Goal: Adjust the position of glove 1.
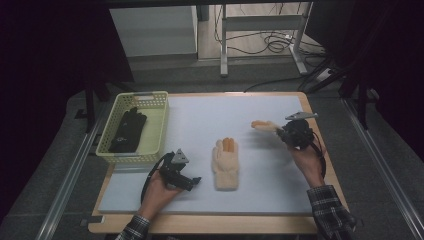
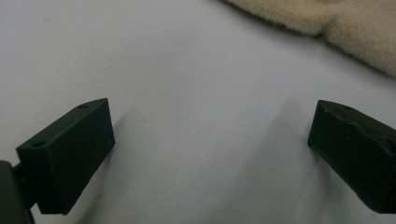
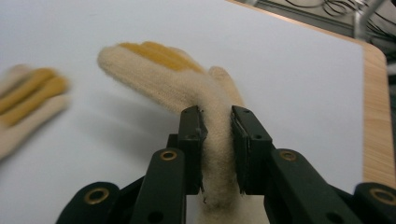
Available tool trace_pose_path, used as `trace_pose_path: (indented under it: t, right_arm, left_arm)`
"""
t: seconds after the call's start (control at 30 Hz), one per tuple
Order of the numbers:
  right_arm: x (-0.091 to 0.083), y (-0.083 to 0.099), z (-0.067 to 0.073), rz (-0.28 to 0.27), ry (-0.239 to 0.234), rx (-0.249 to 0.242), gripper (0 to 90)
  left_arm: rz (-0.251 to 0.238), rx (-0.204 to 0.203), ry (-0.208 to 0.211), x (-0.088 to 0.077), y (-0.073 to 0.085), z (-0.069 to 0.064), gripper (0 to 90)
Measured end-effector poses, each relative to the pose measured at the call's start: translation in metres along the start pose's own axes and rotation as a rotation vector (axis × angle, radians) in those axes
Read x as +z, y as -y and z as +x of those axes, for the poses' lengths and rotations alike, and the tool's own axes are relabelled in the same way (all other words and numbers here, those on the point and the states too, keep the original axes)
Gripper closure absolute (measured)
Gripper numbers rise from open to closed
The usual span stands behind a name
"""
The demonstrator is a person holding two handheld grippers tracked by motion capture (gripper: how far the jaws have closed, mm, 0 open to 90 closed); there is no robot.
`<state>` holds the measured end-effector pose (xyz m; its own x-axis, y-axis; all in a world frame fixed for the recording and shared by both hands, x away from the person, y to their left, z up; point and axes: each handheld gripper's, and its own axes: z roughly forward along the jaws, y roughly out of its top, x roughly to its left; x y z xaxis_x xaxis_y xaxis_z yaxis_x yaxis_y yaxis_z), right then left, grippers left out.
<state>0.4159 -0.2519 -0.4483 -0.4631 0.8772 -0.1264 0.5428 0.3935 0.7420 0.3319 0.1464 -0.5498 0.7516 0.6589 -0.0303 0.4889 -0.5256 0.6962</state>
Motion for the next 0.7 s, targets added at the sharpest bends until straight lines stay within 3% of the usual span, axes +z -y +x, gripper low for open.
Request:
trace_pose_path:
  t: [0.17,0.3,0.43,0.7]
  right_arm:
    - [-0.019,-0.001,0.038,0.010,-0.054,-0.073,77.8]
    - [-0.009,0.006,0.055,0.051,-0.083,-0.115,81.1]
    - [0.000,0.008,0.051,0.064,-0.107,-0.083,82.1]
    - [-0.002,0.005,0.021,0.046,-0.063,-0.006,79.9]
  left_arm:
    - [-0.003,-0.002,-0.001,0.000,0.000,0.000,0.6]
    - [0.000,0.004,-0.001,0.000,0.000,0.000,0.6]
    - [0.000,0.001,0.000,0.000,0.000,0.000,0.6]
    - [0.000,0.001,0.000,0.000,0.000,0.000,0.6]
